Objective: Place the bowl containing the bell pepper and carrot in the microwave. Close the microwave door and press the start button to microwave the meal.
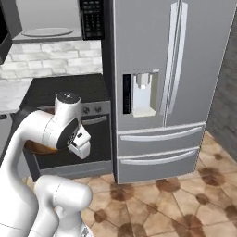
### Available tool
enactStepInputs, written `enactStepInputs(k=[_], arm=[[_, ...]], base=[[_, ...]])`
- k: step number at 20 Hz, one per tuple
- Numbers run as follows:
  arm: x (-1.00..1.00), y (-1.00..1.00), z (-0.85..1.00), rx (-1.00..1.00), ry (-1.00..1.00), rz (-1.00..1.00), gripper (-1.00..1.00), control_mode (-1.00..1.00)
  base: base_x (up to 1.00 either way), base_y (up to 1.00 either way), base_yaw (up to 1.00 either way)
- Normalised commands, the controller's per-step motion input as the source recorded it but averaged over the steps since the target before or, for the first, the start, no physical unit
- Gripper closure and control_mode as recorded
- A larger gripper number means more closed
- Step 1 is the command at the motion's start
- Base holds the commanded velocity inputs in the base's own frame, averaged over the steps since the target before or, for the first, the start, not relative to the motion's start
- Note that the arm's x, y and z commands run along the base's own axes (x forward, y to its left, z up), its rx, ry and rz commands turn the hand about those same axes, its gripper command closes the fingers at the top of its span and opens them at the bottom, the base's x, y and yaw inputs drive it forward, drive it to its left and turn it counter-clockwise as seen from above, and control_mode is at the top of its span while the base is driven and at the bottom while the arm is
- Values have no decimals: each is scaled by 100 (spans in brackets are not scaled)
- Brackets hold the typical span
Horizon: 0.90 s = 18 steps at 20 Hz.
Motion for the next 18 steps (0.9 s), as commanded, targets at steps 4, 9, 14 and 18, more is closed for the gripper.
enactStepInputs(k=[4, 9, 14, 18], arm=[[0, 0, 0, 0, 0, 0, 100, 100], [0, 0, 0, 0, 0, 0, 100, 100], [0, 0, 0, 0, 0, 0, 100, 100], [0, 0, 0, 0, 0, 0, 100, 100]], base=[[65, -33, 39], [68, -35, 39], [68, -28, 38], [68, -20, 36]])
